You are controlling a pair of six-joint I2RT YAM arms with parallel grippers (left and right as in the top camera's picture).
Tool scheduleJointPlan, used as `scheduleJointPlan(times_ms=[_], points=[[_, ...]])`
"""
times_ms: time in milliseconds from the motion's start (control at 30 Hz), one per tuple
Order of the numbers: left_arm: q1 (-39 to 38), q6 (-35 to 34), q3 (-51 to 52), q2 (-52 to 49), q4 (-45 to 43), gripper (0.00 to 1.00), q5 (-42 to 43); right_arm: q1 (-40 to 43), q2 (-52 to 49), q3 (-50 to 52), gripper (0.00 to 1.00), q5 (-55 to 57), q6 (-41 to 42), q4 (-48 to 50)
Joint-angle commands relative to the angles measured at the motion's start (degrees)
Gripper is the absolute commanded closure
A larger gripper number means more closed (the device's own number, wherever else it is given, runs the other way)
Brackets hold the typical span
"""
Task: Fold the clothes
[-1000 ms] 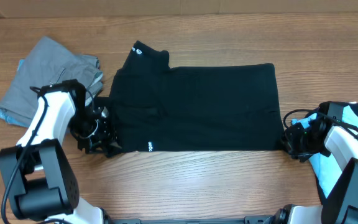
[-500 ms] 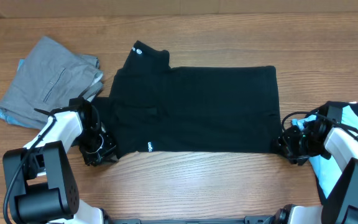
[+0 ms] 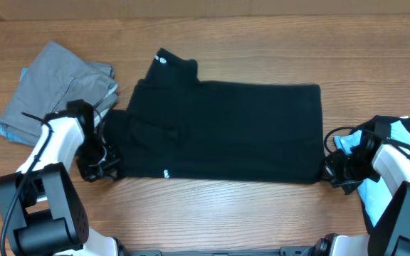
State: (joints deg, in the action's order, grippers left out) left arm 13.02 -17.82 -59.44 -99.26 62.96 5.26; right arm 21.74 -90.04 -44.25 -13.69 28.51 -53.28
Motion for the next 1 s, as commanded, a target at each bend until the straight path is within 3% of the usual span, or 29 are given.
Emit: scheduleJointPlan(times_ms=[0,167,233,267,333,400,533,667,767,967], points=[[2.1,1.6,-3.0,0.1,1.8,0.96,-5.1,0.3,-0.4,-3.5,0.96,8.4,0.0,-2.3],[2.4,2.7,-3.1,0.1,4.8,0.91,-5.1,0.3,-0.4,-3.7,0.96,9.6,0.0,-4.7],[2.4,3.7,-3.1,0.1,6.3,0.75,-5.1,0.3,-0.4,-3.7,0.96,10.2,0.0,-5.9],[2.4,4.0,-3.1,0.1,6.8,0.68,-5.1,0.3,-0.4,-3.7,0.91,10.3,0.0,-6.5],[2.4,5.3,-3.4,0.2,7.4,0.61,-4.3,0.3,-0.4,-3.9,0.81,10.2,-0.7,-7.4],[2.4,6.3,-4.2,0.7,8.0,0.54,-3.5,0.3,-0.4,-4.8,0.78,10.2,-1.1,-8.8],[2.3,8.0,-11.4,2.7,11.6,0.51,-3.4,0.3,-0.3,-9.4,0.76,7.1,-4.9,-12.5],[0.6,16.4,-26.3,5.3,14.4,0.45,8.3,0.2,0.5,-19.2,0.75,3.5,-7.5,-18.3],[-3.9,23.5,-34.1,5.2,13.1,0.37,15.8,0.2,1.6,-26.3,0.71,-2.5,-12.6,-18.6],[-16.5,25.6,-40.0,-0.1,-0.9,0.22,12.1,0.1,2.2,-38.5,0.58,-18.5,-18.5,-18.2]])
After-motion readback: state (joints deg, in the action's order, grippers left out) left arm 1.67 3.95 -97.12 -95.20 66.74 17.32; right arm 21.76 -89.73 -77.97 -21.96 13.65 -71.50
